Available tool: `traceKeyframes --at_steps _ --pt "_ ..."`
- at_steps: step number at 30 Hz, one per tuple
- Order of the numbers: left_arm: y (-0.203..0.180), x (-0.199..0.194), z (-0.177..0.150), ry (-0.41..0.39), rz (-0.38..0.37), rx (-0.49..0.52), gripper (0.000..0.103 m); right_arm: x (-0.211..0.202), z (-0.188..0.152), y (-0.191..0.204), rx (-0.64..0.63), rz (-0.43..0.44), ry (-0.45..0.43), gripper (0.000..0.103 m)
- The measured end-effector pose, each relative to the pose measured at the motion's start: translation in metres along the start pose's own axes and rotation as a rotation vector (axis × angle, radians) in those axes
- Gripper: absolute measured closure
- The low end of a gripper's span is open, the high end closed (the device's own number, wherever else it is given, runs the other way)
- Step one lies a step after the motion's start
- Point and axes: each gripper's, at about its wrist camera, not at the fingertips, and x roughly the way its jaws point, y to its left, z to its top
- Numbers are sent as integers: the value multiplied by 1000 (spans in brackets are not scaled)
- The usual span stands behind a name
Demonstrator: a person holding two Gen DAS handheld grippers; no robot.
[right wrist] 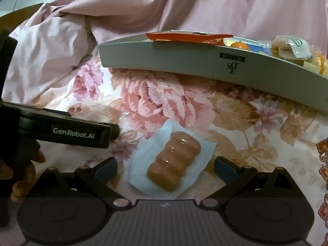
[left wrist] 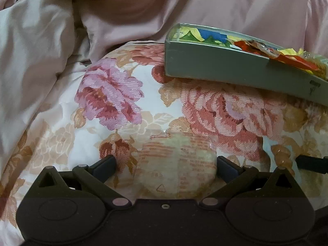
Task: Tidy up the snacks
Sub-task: 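Lower the left tool onto the clear-wrapped round bun and close it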
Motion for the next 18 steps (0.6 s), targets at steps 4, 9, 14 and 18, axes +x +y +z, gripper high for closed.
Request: traceKeyframes --at_steps 4,9,14,18 --pt "-2 3 1 5 13 -1 1 3 -1 3 -25 -19 -1 0" --pt "-4 3 1 2 27 -3 1 4 0 3 -26 -22 -1 0" --pt "-4 2 -2 -12 25 -4 1 3 -1 3 -31 -27 -9 0" --pt "-8 -2 -6 -33 34 0 7 3 -3 4 -28 -28 -19 0"
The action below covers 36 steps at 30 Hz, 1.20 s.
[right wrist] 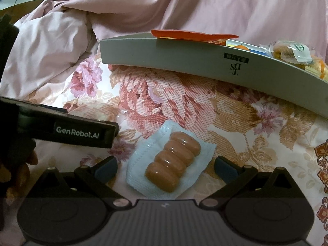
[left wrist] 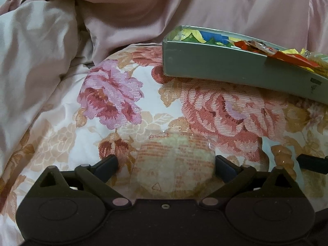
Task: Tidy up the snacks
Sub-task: 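Lower the left tool onto the clear-wrapped round bun and close it, then grasp the sausage pack on the blue tray with the right tool while the left tool holds the bun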
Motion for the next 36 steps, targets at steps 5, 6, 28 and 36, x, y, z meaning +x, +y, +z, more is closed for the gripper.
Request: traceKeyframes --at_steps 5,6,28,36 --pt "-7 -8 -4 -17 -36 34 26 -2 -1 1 1 -5 -17 9" --pt "-7 -9 -4 -15 -39 34 26 -3 -1 1 0 -5 -20 11" --pt "7 -70 -41 54 -1 -137 27 -32 -9 19 -95 78 -38 44" --pt "9 -96 -51 -4 126 -193 27 -48 -19 31 -221 33 -61 45"
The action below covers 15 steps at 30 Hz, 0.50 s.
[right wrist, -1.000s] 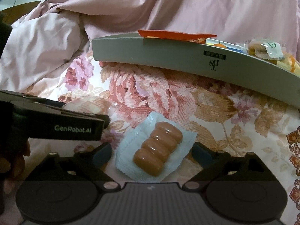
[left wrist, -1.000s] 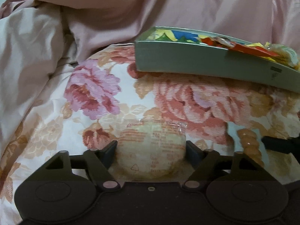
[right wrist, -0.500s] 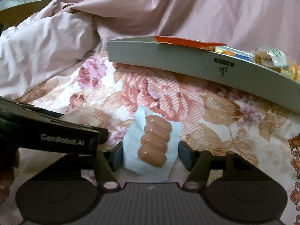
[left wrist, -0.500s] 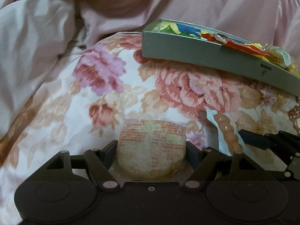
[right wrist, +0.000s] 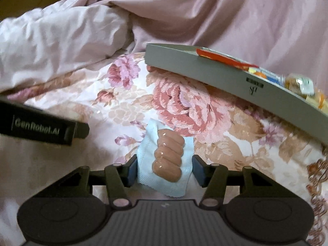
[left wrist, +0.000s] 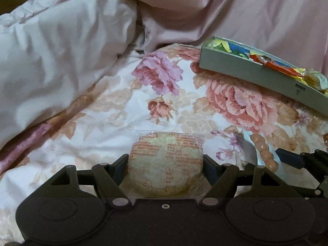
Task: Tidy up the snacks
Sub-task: 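Grasp the sausage pack on the blue tray with the right tool while the left tool holds the bun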
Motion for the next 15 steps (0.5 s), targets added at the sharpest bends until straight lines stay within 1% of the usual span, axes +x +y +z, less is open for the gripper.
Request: traceKeyframes --at_steps 4,8,13,14,15 --pt "-7 -10 -1 -42 12 25 27 -10 -4 14 -133 -52 -44 45" --pt "-14 -20 4 -81 4 15 27 -16 -9 30 -265 -85 -91 46" --pt "-23 -29 10 -120 0 28 27 -17 -10 38 -315 -88 -105 48" --pt "-24 -30 11 -125 -1 31 27 -17 -10 38 -318 -89 -106 50" --pt "-26 -32 11 -130 -1 33 27 -17 -9 38 -320 -94 -107 57"
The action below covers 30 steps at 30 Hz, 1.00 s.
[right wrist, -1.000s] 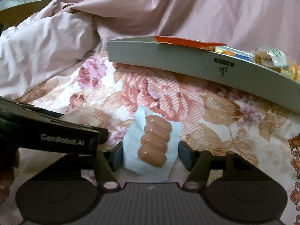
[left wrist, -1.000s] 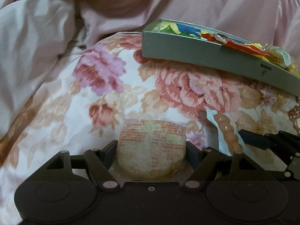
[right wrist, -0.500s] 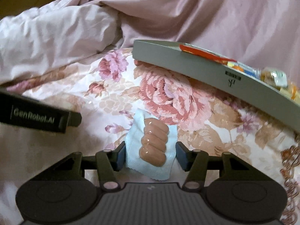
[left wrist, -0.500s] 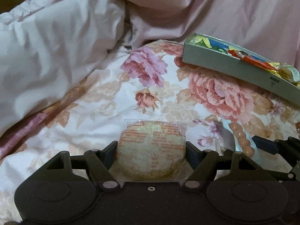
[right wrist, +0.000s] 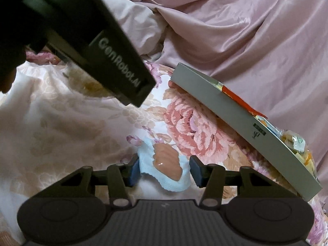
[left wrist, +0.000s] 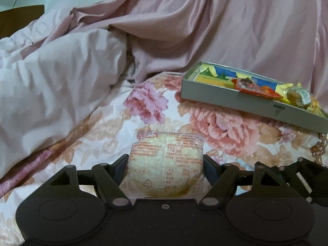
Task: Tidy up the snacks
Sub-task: 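Grasp the sausage pack on the blue tray with the right tool while the left tool holds the bun, then carry the bun with the left tool while the right tool carries the sausage pack over the box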
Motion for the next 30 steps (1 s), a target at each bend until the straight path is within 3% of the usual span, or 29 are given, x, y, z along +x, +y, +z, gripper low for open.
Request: traceKeyframes --at_steps 1,2,11,22,30 --pt "-1 -1 0 -5 1 1 27 1 0 0 -7 0 7 81" --pt "-2 -1 1 -9 1 2 27 2 0 -1 -6 -2 9 87" --pt "-1 -4 1 -6 3 -3 27 4 -2 -1 2 0 14 91" --pt "-5 -10 16 -61 -1 -21 27 -11 2 -9 -1 -81 -93 92" --pt "-17 -16 53 -139 -8 -9 27 -32 15 -33 67 -169 -197 92"
